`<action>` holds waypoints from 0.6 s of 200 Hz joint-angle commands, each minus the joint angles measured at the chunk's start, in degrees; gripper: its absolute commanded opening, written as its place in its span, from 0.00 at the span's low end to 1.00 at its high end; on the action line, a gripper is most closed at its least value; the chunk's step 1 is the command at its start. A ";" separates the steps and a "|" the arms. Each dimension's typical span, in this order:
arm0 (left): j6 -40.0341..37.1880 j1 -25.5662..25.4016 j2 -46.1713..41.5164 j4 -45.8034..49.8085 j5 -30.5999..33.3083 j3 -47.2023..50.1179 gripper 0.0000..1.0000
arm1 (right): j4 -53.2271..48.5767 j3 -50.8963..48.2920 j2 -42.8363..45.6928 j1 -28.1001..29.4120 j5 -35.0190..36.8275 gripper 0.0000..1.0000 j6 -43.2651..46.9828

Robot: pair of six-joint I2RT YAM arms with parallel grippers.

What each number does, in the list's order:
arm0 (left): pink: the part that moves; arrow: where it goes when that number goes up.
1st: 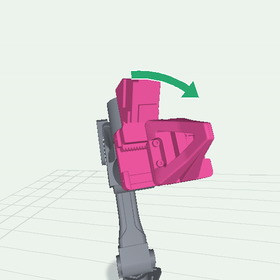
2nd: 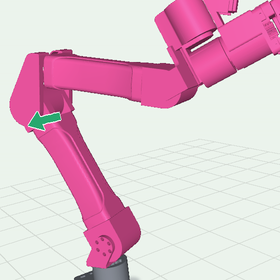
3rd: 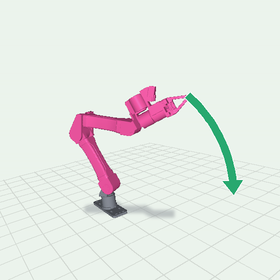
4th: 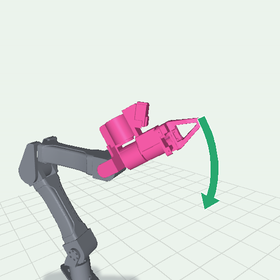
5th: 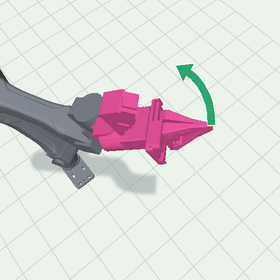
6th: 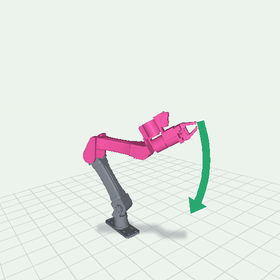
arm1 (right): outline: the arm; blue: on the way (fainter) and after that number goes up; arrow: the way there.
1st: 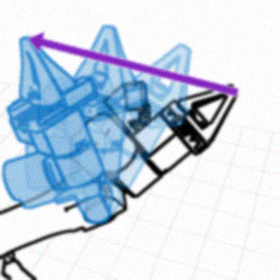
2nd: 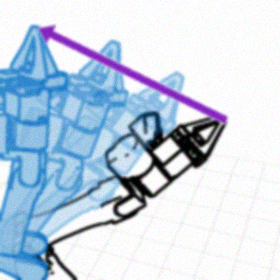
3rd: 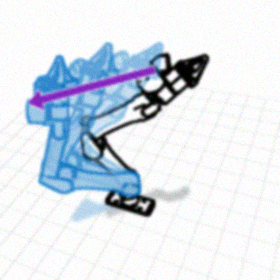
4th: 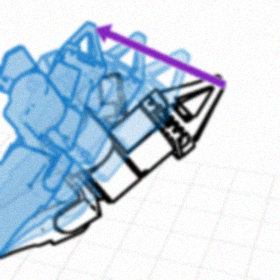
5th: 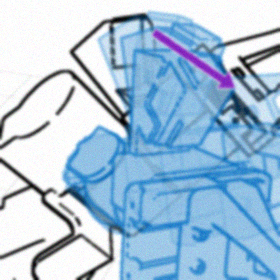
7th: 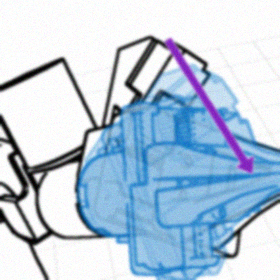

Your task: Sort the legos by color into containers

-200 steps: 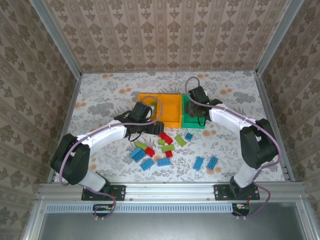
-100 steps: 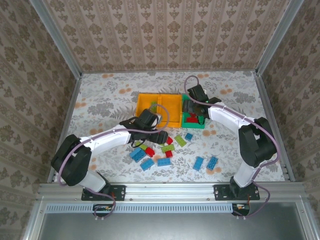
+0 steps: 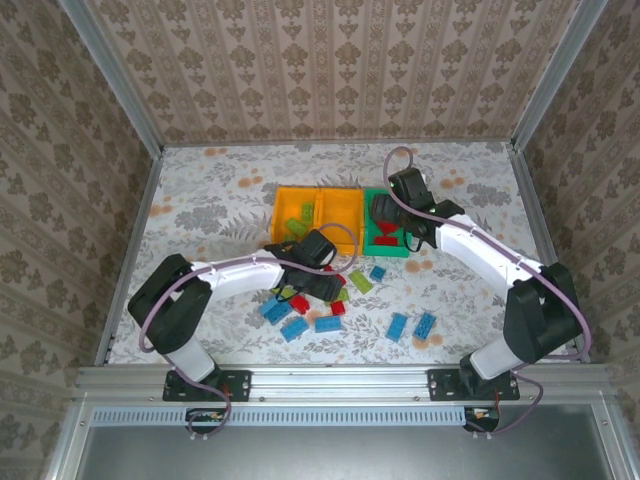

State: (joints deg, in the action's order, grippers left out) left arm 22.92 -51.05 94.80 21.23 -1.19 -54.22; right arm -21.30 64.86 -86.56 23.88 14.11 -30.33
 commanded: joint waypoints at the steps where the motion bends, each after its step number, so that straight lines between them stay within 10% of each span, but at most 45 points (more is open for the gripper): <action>1: 0.82 -0.48 1.56 1.45 1.54 -1.99 0.76 | -1.98 -2.38 2.49 -0.22 2.03 0.88 0.38; 120: 1.70 -0.28 3.72 0.36 2.82 -3.46 0.39 | -1.65 -10.43 6.50 4.50 2.34 0.87 5.85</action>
State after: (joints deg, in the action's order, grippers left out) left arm 24.43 -51.03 98.30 21.17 0.56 -55.94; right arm -22.09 56.80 -81.49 26.33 14.85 -27.07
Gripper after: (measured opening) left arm 0.414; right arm 0.871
